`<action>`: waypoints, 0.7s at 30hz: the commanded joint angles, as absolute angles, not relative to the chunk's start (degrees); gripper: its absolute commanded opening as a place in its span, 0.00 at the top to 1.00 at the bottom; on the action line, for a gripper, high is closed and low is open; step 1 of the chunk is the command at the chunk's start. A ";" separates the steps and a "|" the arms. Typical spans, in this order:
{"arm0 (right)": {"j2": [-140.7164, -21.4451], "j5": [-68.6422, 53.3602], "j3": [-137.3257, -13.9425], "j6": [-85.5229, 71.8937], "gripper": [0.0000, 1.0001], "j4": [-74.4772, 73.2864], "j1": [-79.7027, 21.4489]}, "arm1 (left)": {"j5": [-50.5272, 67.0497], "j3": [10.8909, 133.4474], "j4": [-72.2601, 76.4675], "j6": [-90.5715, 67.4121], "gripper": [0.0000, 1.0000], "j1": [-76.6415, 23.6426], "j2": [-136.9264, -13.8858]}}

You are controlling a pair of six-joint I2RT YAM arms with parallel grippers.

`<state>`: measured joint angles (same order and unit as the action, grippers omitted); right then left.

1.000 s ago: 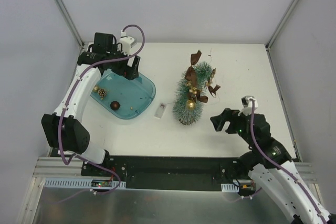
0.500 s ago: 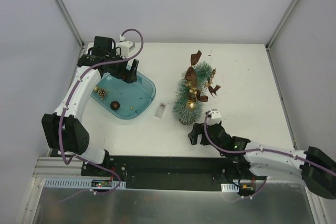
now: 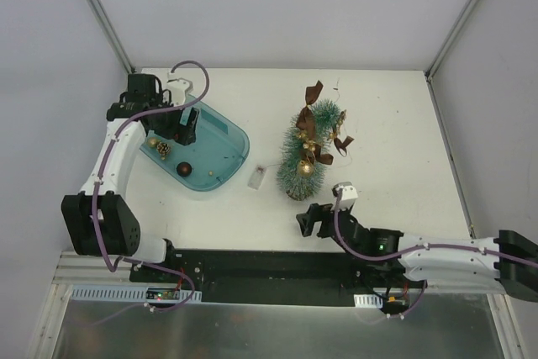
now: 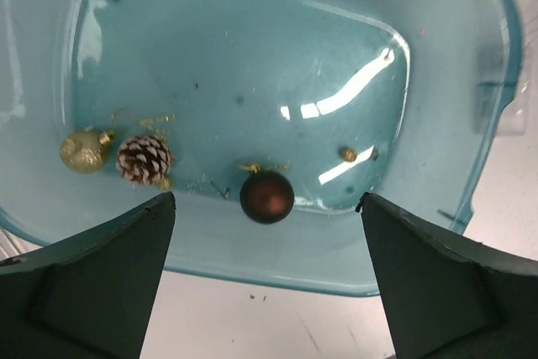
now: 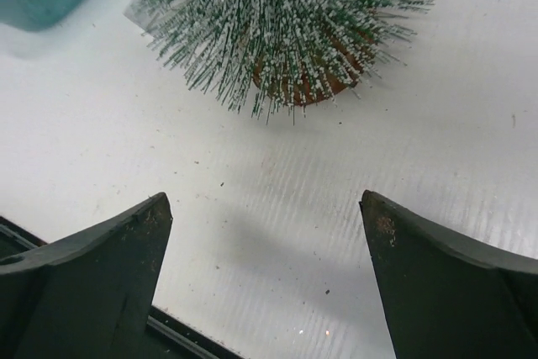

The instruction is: Decorate the small christmas tree

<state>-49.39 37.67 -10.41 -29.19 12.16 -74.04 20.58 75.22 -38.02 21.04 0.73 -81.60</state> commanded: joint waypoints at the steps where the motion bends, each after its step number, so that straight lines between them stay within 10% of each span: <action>1: -37.03 47.45 -9.14 -35.24 0.04 -3.29 -77.42 | 18.55 69.53 -38.23 29.17 0.09 1.05 -81.64; 9: -18.99 52.12 -9.32 -37.18 0.06 -19.24 -79.28 | 15.74 68.11 -37.09 31.81 0.15 0.97 -91.48; 21: -26.45 51.94 -11.87 -29.80 0.04 -12.66 -79.28 | 11.78 71.37 -36.12 32.85 0.22 0.18 -96.32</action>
<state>-25.26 50.24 -9.41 -32.82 -15.40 -78.91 12.47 68.99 -35.35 30.50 1.45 -95.70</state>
